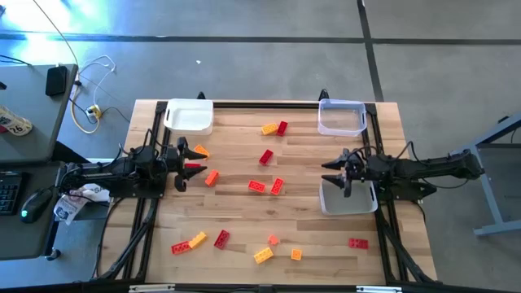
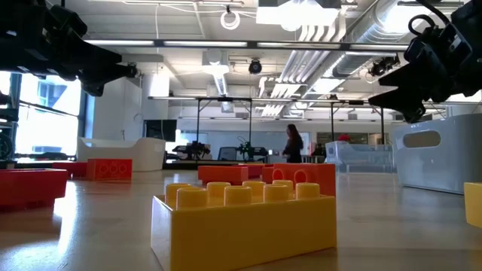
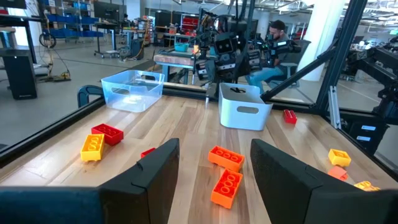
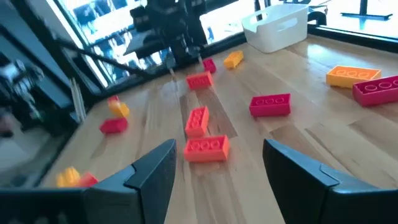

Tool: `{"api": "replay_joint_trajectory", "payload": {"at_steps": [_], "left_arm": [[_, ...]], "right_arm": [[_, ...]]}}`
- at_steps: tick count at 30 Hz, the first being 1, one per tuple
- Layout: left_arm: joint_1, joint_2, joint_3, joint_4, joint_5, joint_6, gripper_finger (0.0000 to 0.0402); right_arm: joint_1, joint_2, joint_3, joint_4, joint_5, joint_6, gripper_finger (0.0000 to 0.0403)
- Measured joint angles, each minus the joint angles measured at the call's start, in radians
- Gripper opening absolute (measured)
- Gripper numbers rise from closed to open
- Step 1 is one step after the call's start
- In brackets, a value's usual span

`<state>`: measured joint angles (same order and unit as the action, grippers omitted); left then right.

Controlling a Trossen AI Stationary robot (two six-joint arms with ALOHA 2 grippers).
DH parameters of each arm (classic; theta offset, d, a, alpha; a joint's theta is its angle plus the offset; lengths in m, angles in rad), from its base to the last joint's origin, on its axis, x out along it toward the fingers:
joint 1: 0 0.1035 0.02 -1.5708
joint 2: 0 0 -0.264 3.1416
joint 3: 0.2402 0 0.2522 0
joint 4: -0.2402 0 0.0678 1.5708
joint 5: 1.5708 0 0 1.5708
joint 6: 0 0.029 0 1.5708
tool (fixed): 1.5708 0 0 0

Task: Sort & place blocks by color
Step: Put the orange game piece into the gray bin

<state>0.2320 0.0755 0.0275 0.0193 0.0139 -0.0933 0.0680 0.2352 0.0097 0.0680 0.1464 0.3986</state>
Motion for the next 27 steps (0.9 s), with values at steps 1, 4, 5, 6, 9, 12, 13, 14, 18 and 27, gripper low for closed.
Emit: {"api": "replay_joint_trajectory", "payload": {"at_steps": [1, 4, 5, 6, 9, 12, 13, 14, 18, 27], "left_arm": [[0.0, 0.0, 0.0, 0.0, 0.0, 0.0, 0.0188], [0.0, 0.0, 0.0, 0.0, 0.0, -0.041, 0.0188], [0.0, 0.0, 0.0, 0.0, 0.0, -0.056, 0.0188], [0.0, 0.0, 0.0, 0.0, 0.0, -0.065, 0.0188], [0.0, 0.0, 0.0, 0.0, 0.0, -0.071, 0.0188], [0.0, 0.0, 0.0, 0.0, 0.0, -0.071, 0.0188], [0.0, 0.0, 0.0, 0.0, 0.0, -0.071, 0.0188], [0.0, 0.0, 0.0, 0.0, 0.0, -0.071, 0.0188], [0.0, 0.0, 0.0, 0.0, 0.0, -0.071, 0.0188], [0.0, 0.0, 0.0, 0.0, 0.0, -0.06, 0.0188]], "right_arm": [[0.0, 0.0, 0.0, 0.011, 0.001, 0.016, 0.0226], [0.0, 0.0, 0.0, 0.054, 0.001, 0.03, 0.0226], [0.0, 0.0, 0.0, 0.072, 0.002, 0.03, 0.0226], [0.0, 0.0, 0.0, 0.092, 0.009, 0.034, 0.0226], [0.0, 0.0, 0.0, 0.174, 0.044, 0.046, 0.0226], [0.0, 0.0, 0.0, 0.261, 0.093, 0.009, 0.0226], [0.0, 0.0, 0.001, 0.287, 0.116, -0.006, 0.0226], [0.0, 0.0, 0.006, 0.296, 0.14, -0.018, 0.0226], [-0.001, 0.004, 0.057, 0.297, 0.214, -0.086, 0.0228], [-0.001, 0.159, 0.262, 0.222, 0.234, -0.196, 0.023]]}}
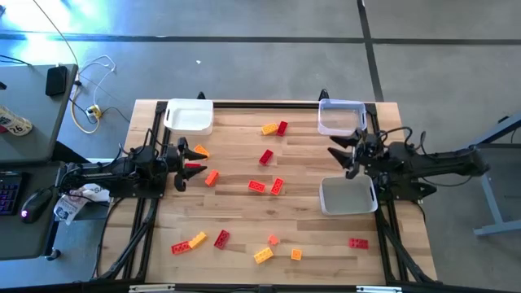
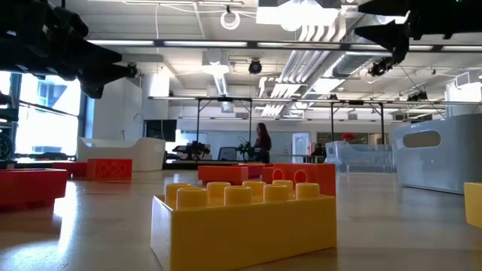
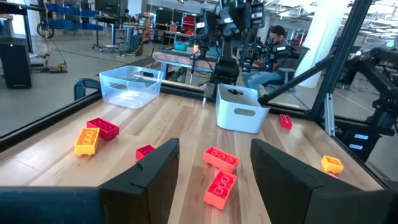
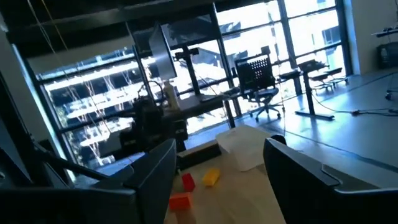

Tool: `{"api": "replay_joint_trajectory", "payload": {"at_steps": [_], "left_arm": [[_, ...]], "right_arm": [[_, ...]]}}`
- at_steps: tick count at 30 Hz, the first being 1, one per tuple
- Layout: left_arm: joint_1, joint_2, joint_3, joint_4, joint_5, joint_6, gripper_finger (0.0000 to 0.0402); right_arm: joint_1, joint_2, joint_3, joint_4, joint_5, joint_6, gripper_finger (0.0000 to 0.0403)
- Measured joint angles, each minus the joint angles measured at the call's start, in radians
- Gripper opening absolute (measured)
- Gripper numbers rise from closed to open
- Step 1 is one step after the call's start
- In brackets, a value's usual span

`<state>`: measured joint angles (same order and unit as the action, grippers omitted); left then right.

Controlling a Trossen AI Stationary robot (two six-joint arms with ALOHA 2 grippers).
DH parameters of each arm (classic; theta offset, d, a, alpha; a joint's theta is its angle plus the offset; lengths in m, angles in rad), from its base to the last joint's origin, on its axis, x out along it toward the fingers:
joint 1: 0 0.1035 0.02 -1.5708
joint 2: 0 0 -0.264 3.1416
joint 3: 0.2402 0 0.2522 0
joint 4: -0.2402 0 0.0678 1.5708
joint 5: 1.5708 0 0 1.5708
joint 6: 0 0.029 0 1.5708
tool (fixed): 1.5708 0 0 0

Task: Sort & place blocks by color
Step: Put the orange game piece into the gray bin

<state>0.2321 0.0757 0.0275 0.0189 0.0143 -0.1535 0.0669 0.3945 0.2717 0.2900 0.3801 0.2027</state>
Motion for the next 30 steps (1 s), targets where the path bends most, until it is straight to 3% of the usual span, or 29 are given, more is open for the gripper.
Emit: {"api": "replay_joint_trajectory", "payload": {"at_steps": [10, 17, 30], "left_arm": [[0.0, 0.0, 0.0, 0.0, 0.0, 0.0, 0.0188], [0.0, 0.0, 0.0, 0.0, 0.0, 0.0, 0.0188], [0.0, 0.0, 0.0, -0.001, 0.0, 0.0, 0.0188]], "right_arm": [[-0.043, 0.324, 0.356, -0.385, 0.006, -0.073, 0.0229], [-0.069, 0.53, 0.555, -0.582, -0.108, -0.084, 0.0229], [-0.069, 0.844, 0.773, -0.751, -0.262, -0.288, 0.0229]]}}
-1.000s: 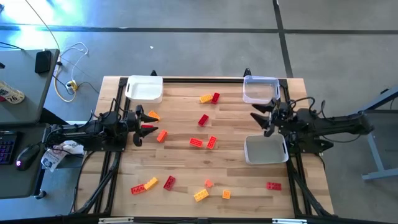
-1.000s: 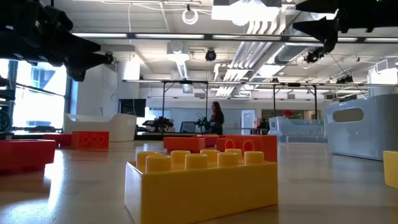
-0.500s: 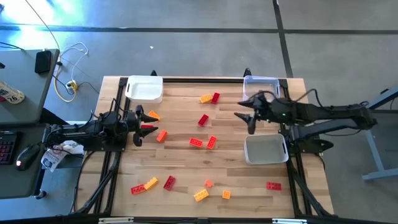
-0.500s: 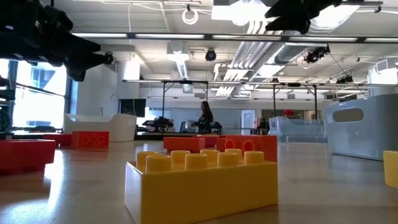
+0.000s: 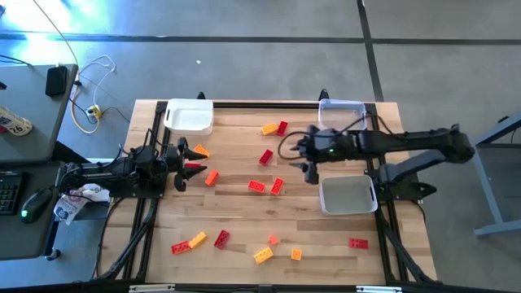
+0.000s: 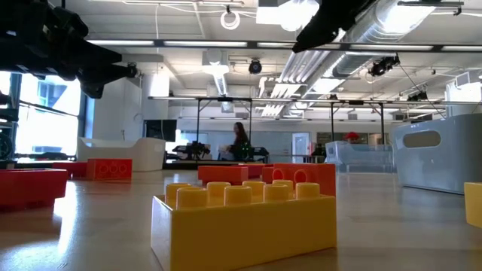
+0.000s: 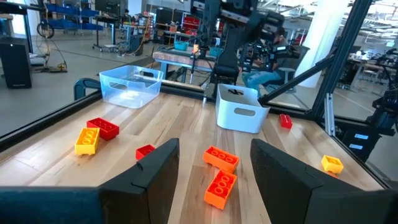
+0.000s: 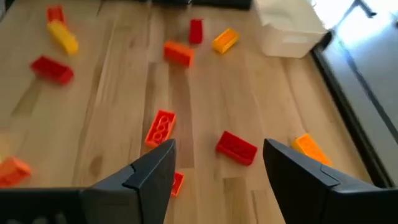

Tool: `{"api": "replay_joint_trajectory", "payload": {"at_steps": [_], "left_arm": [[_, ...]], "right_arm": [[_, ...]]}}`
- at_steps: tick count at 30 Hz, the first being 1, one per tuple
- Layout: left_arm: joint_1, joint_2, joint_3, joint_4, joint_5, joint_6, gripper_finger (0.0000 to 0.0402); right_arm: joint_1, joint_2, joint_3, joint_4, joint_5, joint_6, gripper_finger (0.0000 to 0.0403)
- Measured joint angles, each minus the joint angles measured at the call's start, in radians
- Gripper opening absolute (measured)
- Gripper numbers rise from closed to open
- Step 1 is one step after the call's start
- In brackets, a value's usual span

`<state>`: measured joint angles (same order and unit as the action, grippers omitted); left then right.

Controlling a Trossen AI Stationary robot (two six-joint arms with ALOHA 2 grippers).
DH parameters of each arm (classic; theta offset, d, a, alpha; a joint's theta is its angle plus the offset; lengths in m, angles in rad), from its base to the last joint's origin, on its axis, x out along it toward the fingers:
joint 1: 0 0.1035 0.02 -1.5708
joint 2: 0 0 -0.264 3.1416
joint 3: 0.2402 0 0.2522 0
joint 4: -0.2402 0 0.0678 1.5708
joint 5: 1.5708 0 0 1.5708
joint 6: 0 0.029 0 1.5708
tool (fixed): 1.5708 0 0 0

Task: Sort & place blocks by color
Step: Put the orange game piece into the gray bin

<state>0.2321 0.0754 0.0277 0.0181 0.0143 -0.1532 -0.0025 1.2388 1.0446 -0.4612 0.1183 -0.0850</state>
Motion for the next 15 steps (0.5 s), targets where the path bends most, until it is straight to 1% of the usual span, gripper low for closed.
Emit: {"api": "replay_joint_trajectory", "payload": {"at_steps": [3, 9, 15], "left_arm": [[0.0, 0.0, 0.0, 0.0, 0.0, 0.0, 0.0188], [0.0, 0.0, 0.0, -0.004, 0.0, -0.001, 0.0188], [0.0, 0.0, 0.0, -0.004, 0.0, -0.004, 0.0188]], "right_arm": [[0.0, 0.063, 0.036, -0.031, -0.024, -0.029, 0.0229], [0.001, 0.181, 0.084, -0.074, -0.027, -0.117, 0.0229], [0.001, 0.28, 0.095, -0.082, -0.027, -0.213, 0.0229]]}}
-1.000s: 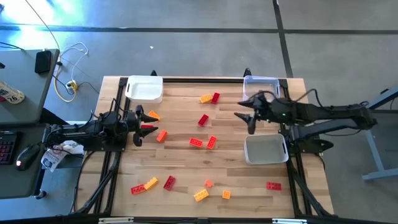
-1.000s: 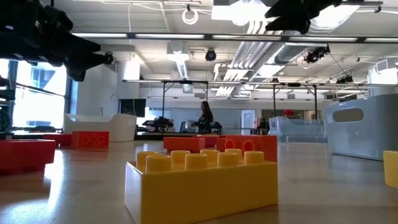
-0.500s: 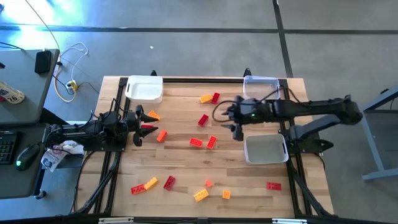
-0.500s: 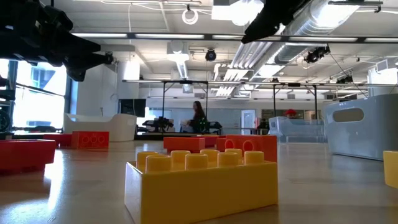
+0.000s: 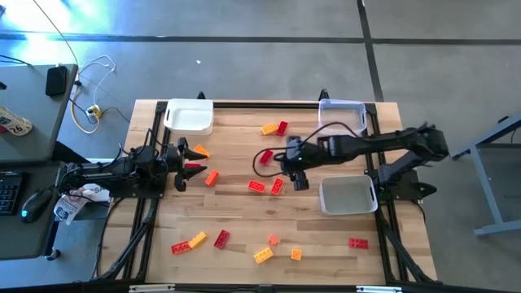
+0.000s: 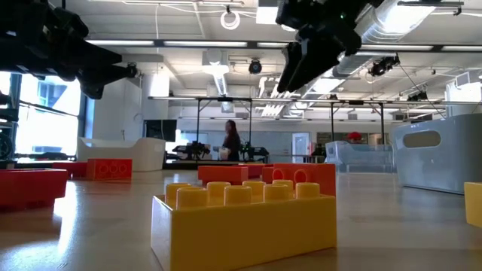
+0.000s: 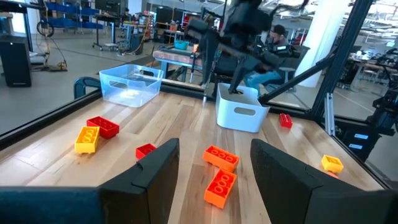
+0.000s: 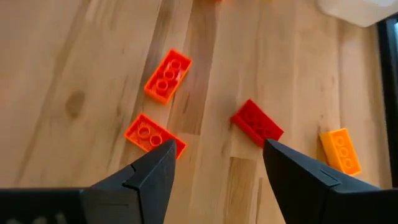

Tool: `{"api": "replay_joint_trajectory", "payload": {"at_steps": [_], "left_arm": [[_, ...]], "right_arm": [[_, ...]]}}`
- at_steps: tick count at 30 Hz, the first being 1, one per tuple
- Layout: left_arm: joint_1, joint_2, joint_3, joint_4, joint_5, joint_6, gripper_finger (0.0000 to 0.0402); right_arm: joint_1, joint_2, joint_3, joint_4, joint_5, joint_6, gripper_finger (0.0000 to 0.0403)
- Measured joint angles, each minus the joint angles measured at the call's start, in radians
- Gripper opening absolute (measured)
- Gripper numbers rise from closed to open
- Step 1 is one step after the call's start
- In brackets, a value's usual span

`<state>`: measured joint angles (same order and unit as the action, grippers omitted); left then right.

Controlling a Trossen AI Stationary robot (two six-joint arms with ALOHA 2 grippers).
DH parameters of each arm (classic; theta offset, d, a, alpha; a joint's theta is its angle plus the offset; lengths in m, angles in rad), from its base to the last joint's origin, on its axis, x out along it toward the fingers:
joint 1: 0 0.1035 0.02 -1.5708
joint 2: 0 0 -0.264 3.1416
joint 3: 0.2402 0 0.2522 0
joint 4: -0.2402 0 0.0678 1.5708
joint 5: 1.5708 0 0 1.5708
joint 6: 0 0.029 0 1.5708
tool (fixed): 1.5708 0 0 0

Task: Sort & place blocks by color
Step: Put the orange game piece into the gray bin

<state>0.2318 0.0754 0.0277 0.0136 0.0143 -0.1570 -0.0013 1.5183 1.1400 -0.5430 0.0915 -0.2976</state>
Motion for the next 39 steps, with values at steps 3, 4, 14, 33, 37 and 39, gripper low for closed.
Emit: {"api": "replay_joint_trajectory", "payload": {"at_steps": [3, 4, 14, 33, 37, 39], "left_arm": [[0.0, 0.0, 0.0, -0.003, 0.0, 0.001, 0.0188], [0.0, 0.0, 0.0, -0.003, 0.0, 0.0, 0.0188], [0.0, 0.0, 0.0, -0.003, 0.0, 0.0, 0.0188], [0.0, 0.0, 0.0, -0.04, -0.001, -0.027, 0.0188], [0.0, 0.001, 0.0, -0.039, -0.001, -0.032, 0.0188], [0.0, 0.001, 0.0, -0.039, 0.0, -0.034, 0.0188]], "right_arm": [[0.0, 0.044, 0.0, 0.0, -0.003, -0.045, 0.0229], [0.0, 0.057, 0.0, 0.0, -0.006, -0.059, 0.0229], [0.017, 0.171, 0.0, 0.009, -0.043, -0.204, 0.0229], [0.077, 0.275, 0.0, 0.108, -0.1, -0.362, 0.0229], [0.081, 0.285, 0.0, 0.113, -0.1, -0.389, 0.0229], [0.081, 0.286, 0.0, 0.126, -0.099, -0.399, 0.0229]]}}
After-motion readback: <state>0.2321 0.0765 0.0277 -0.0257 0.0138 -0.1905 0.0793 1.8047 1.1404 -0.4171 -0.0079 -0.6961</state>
